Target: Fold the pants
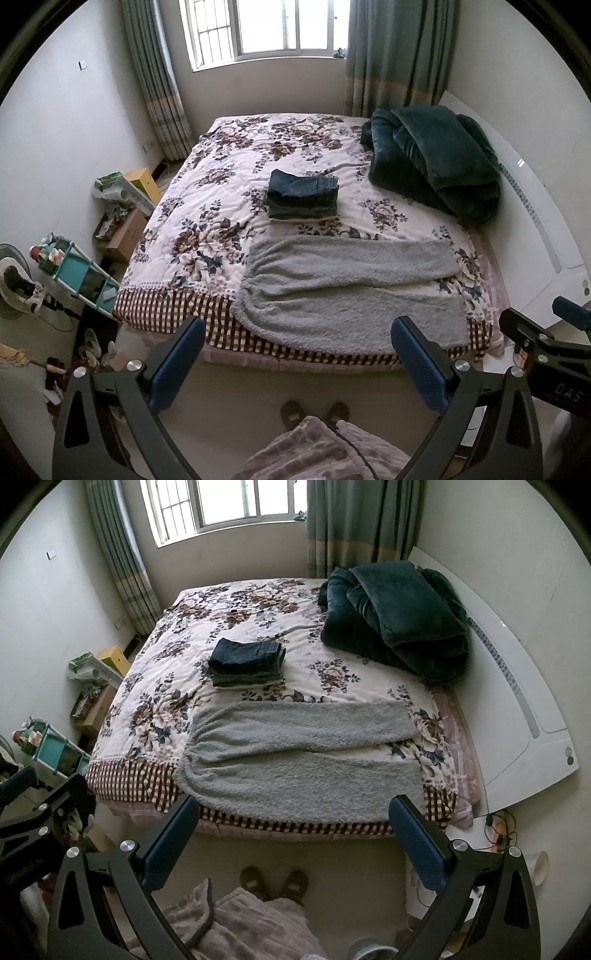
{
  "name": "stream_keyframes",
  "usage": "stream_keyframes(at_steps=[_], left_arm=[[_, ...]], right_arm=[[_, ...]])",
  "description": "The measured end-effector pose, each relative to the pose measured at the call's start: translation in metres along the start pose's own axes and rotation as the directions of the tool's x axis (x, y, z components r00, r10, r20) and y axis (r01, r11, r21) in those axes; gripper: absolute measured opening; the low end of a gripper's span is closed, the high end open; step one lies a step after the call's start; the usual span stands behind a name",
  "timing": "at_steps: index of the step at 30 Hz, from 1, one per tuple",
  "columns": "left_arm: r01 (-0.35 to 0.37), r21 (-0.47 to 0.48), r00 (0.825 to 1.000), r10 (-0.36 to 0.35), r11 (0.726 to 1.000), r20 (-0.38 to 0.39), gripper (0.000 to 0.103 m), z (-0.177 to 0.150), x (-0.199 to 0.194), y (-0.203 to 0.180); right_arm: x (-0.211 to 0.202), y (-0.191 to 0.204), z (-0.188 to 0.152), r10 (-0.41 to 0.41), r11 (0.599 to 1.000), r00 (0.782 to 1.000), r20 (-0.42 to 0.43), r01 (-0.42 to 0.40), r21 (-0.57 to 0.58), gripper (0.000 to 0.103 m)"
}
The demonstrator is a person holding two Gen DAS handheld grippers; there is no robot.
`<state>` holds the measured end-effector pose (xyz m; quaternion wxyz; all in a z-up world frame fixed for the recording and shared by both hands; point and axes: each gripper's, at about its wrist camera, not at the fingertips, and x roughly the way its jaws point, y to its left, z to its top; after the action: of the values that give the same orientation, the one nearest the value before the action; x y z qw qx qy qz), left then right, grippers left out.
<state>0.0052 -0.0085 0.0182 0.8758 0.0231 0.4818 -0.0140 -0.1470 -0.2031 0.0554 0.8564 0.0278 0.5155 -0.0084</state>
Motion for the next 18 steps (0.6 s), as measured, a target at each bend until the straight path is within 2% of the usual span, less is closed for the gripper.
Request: stream_keyframes(at_steps=[11,18], left_arm=[[0.006,-0.003,1.0,-0.006,1.0,0.001,0.103,-0.001,-0.003,0.002],[0.003,-0.013,1.0,-0.003,1.0,0.001,0.103,0.005,0.001,-0.011]], right_arm=[[0.001,-0.001,-0.001,0.004,1.0,1.0,-0.002,-0.004,-0.002,0.103],[0.005,-0.004,-0.003,0.012,1.0,1.0,-0.008,-0.012,-0.003,0.103]])
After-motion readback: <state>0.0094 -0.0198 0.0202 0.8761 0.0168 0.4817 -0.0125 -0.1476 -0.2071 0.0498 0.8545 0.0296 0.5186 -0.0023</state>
